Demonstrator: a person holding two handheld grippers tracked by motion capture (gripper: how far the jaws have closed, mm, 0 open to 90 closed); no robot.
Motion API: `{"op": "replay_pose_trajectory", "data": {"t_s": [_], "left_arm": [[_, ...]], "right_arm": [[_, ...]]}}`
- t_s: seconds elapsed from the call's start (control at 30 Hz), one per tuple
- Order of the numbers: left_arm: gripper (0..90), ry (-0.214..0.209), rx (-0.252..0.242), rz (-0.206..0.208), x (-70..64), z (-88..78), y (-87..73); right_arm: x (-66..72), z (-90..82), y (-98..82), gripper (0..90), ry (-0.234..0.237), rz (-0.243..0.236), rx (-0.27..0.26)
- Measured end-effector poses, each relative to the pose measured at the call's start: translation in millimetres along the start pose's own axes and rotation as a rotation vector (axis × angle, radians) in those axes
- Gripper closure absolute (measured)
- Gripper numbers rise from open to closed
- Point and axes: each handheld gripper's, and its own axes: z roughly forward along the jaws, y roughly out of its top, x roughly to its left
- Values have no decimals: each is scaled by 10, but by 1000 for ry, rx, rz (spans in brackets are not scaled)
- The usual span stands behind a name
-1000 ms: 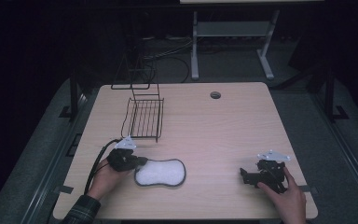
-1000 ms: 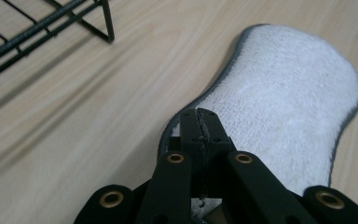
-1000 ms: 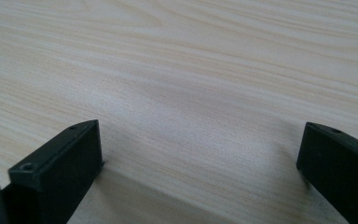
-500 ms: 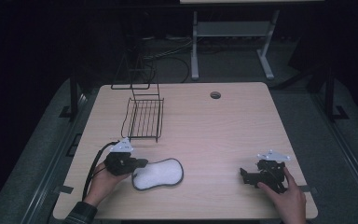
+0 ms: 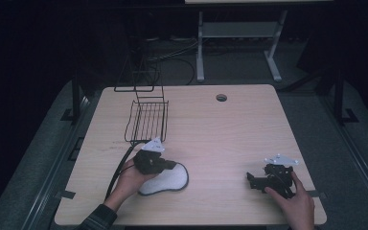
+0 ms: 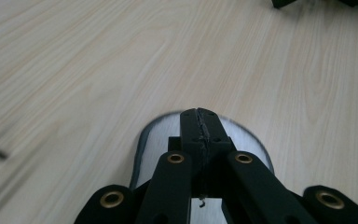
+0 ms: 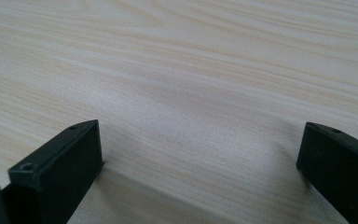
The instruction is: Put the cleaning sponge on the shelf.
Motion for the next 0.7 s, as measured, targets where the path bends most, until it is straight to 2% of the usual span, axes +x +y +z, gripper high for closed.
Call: {"op": "replay_pose_trajectory", "data": {"t_s": [0.17,0.4,0.47,0.7], "left_arm": [[898,-18,9,18,-32,148,93],[898,-7,75,18,13,284,16],[898,-13,72,4,35,292,6],[898,1,76,-4,78,267,-7]], "right_arm": [[-1,0,0,0,0,-1,0],[0,0,0,0,0,0,0],[0,0,0,0,0,0,0],[0,0,0,0,0,0,0]]}}
